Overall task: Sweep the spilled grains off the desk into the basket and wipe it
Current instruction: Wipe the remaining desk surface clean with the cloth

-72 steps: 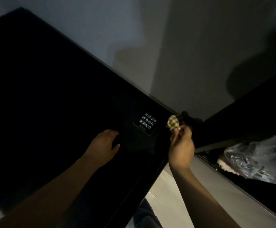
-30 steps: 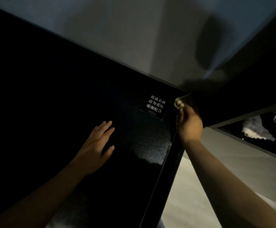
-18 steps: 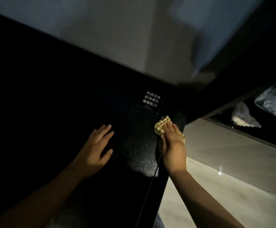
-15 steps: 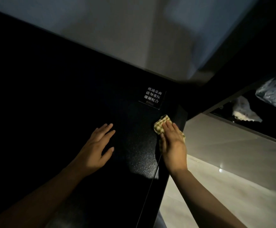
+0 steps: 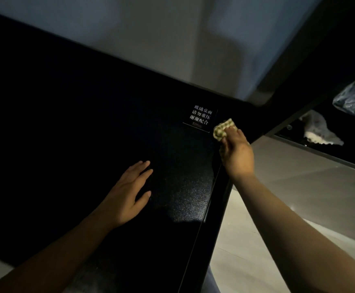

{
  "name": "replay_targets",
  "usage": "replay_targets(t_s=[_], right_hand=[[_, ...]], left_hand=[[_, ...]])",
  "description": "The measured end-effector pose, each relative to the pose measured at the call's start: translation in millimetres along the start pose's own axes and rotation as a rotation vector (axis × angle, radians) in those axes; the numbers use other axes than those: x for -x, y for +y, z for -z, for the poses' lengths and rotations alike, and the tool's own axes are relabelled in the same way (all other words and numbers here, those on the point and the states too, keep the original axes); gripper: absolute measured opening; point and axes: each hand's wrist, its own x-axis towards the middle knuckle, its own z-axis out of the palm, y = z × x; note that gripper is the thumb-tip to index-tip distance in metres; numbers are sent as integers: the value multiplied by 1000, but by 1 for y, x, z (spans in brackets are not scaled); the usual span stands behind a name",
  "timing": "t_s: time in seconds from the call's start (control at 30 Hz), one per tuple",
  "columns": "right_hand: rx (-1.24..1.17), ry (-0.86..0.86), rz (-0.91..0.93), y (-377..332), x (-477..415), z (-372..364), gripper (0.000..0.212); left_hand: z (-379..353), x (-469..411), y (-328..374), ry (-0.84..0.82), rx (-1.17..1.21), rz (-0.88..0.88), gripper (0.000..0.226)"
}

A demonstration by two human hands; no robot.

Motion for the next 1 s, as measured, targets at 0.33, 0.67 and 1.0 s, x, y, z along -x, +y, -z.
replay_targets(t_s=[0.33,0.67,1.0], right_hand=[[-24,-94,116,-21,102,-12,38],[-246,178,32,-33,64,35,29],[-69,-45,4,-11,87,-7,37]], left_hand=[[-1,5,4,-8,-1,19,60],[-2,9,6,3,-7,18,60],[-2,8,9,4,-4,13,60]])
